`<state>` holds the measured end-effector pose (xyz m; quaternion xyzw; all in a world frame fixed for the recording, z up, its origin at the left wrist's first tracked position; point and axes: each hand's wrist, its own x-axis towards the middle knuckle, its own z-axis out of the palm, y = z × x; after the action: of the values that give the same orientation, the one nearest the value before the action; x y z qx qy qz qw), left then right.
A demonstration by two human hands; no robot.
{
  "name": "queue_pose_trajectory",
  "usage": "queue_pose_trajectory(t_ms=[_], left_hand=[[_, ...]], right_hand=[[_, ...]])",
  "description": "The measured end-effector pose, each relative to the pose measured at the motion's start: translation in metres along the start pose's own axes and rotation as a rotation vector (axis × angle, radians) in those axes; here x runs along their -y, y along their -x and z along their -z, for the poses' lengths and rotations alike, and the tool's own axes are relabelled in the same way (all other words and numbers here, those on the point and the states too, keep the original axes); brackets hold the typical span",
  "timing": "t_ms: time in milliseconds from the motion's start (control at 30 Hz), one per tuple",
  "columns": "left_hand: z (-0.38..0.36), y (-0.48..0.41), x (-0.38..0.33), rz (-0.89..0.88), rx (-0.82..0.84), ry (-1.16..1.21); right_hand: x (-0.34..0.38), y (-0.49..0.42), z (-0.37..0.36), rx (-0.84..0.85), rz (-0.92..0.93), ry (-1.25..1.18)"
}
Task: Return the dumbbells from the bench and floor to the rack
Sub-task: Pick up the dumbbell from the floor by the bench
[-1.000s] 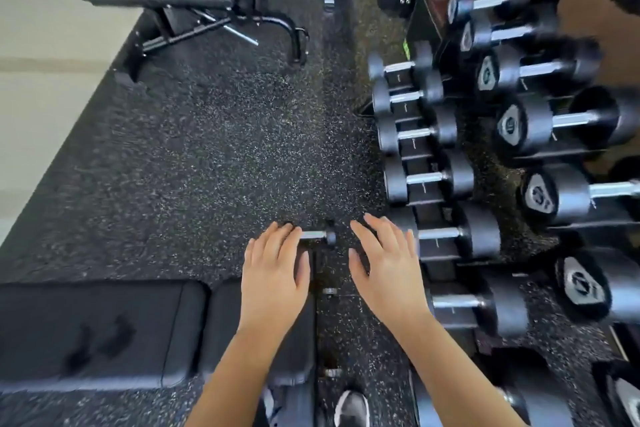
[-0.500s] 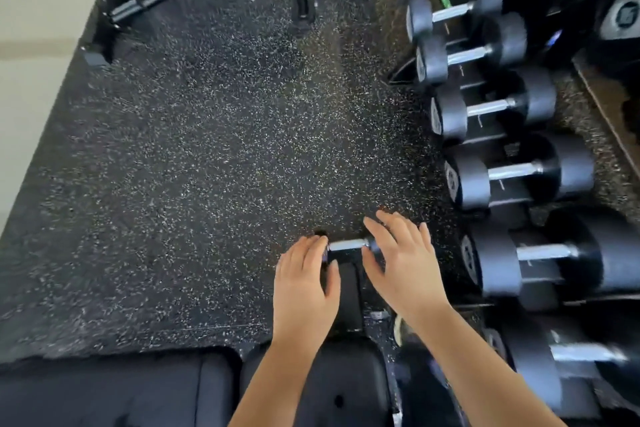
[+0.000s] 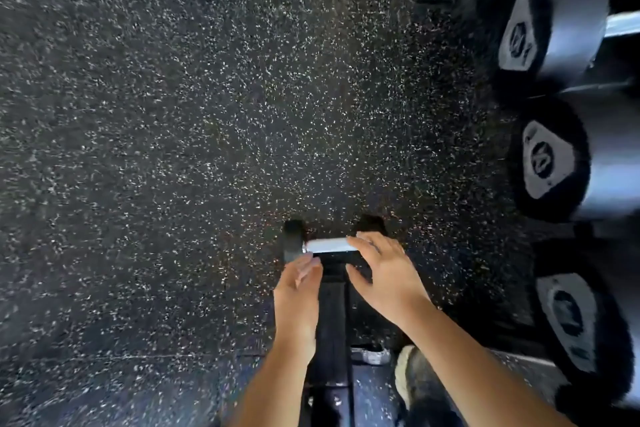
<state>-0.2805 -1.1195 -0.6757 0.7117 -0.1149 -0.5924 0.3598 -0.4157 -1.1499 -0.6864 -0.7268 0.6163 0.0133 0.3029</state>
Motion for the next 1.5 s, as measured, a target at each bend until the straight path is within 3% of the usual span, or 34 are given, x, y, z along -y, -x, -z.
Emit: queue_pose_trajectory(t_ms=[300,633,833,1067,1167,1300,1500], left_hand=[[-0.047,-0.12,0.075,0.223,-0.008,0.318],[-0.056,-0.172,0.126,0.377,-0.185,0.504],[-0.063,-0.188,0.147,0.322,-0.081,0.667],[-0.071,-0.211,0.155,0.309,-0.1,0.968],[-0.071,-0.213,0.153,0.333,-0.109,0.97],[-0.065,-0.189,0.138,0.351,-0.093,0.822],[-0.047,-0.115,0.084,0.257,-0.007,0.612]], right_hand=[[-0.066,-0.083,-0.074,0.148,0.041,-0.092],[-0.096,-0.124,-0.125,0.357,0.057,-0.098],[-0.096,-0.141,-0.146,0.423,0.03,-0.064],[-0.098,-0.163,-0.158,0.523,-0.041,-0.045],[-0.094,-0.165,-0.159,0.579,-0.056,0.004],[-0.079,-0.139,-0.138,0.603,-0.135,-0.103],[-0.035,-0.073,-0.065,0.495,-0.239,-0.326]])
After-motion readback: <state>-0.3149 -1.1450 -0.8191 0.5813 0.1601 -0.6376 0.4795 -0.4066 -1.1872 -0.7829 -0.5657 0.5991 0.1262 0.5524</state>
